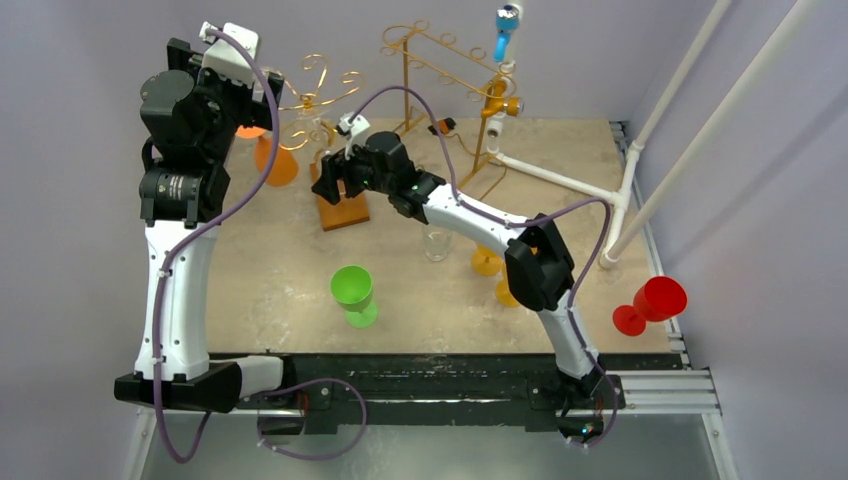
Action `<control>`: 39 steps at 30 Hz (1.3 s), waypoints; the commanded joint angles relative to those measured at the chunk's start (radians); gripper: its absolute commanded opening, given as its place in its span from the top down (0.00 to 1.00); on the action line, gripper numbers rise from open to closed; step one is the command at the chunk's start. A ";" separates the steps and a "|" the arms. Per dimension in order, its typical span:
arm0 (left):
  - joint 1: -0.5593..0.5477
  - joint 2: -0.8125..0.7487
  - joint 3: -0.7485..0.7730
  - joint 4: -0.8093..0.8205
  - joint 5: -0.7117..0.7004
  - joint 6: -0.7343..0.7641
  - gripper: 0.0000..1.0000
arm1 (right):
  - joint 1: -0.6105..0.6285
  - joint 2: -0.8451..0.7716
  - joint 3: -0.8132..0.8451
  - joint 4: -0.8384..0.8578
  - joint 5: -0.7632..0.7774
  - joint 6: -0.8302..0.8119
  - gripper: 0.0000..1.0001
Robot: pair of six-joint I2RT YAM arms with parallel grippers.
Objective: Place the wine glass upside down on the wine glass rack
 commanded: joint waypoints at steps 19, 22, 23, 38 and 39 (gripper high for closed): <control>0.005 -0.022 -0.026 0.018 0.018 0.019 0.00 | 0.059 -0.065 -0.123 0.290 0.297 0.112 0.97; 0.005 -0.025 -0.034 0.019 0.016 0.031 0.00 | 0.077 -0.049 -0.102 0.286 0.330 0.086 0.99; 0.006 -0.025 -0.034 0.020 0.015 0.033 0.00 | 0.083 -0.044 -0.092 0.281 0.337 0.071 1.00; 0.005 -0.028 -0.035 0.001 0.021 0.036 0.01 | 0.138 0.000 -0.021 0.261 0.421 -0.060 1.00; 0.005 -0.029 -0.033 0.000 0.022 0.036 0.01 | 0.139 0.003 -0.020 0.261 0.421 -0.060 1.00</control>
